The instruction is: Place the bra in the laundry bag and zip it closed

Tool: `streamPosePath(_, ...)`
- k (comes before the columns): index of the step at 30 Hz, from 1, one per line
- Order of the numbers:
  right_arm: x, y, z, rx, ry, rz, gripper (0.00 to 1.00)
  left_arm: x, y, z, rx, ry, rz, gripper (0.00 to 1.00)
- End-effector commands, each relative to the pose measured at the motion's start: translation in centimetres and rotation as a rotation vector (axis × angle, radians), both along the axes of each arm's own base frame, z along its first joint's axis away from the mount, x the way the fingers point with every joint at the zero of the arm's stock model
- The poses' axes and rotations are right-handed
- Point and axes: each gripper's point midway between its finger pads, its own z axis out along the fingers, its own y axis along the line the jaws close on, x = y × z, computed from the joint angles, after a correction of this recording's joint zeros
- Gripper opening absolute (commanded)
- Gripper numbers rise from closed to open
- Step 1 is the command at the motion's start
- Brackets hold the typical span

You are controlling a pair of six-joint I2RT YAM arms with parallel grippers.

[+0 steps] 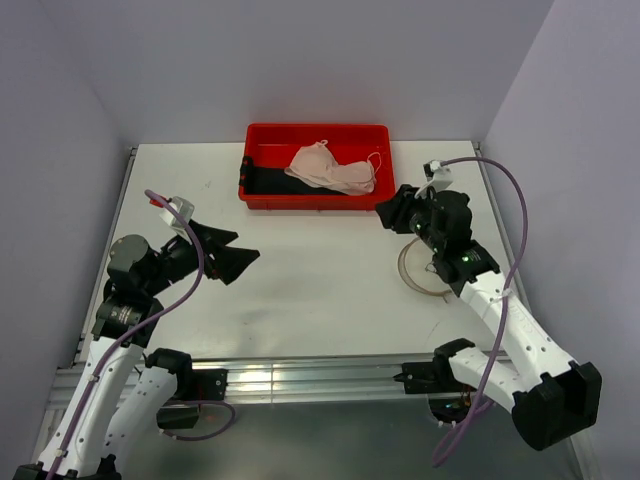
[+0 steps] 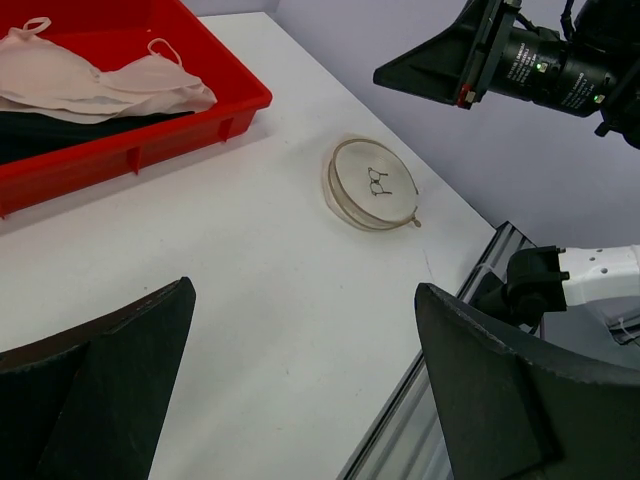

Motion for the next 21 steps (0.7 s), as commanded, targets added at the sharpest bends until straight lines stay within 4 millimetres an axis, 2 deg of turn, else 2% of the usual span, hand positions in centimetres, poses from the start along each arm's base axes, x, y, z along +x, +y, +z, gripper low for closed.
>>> streamPosePath(1, 1.0, -0.2, 1.8, -0.036, -0.032, -0.022, 0.46, 0.0, 0.1, 1.5, 0.002, -0.055, 0.009, 0.99)
streamPosePath(7, 3.1, -0.5, 0.0, -0.097, 0.044, -0.062, 0.45, 0.2, 0.2, 1.3, 0.008, -0.046, 0.018, 0.99)
streamPosePath(21, 10.9, -0.1, -3.6, -0.288, 0.148, -0.102, 0.49, 0.8, 0.6, 0.9, 0.012, -0.027, 0.056, 0.99)
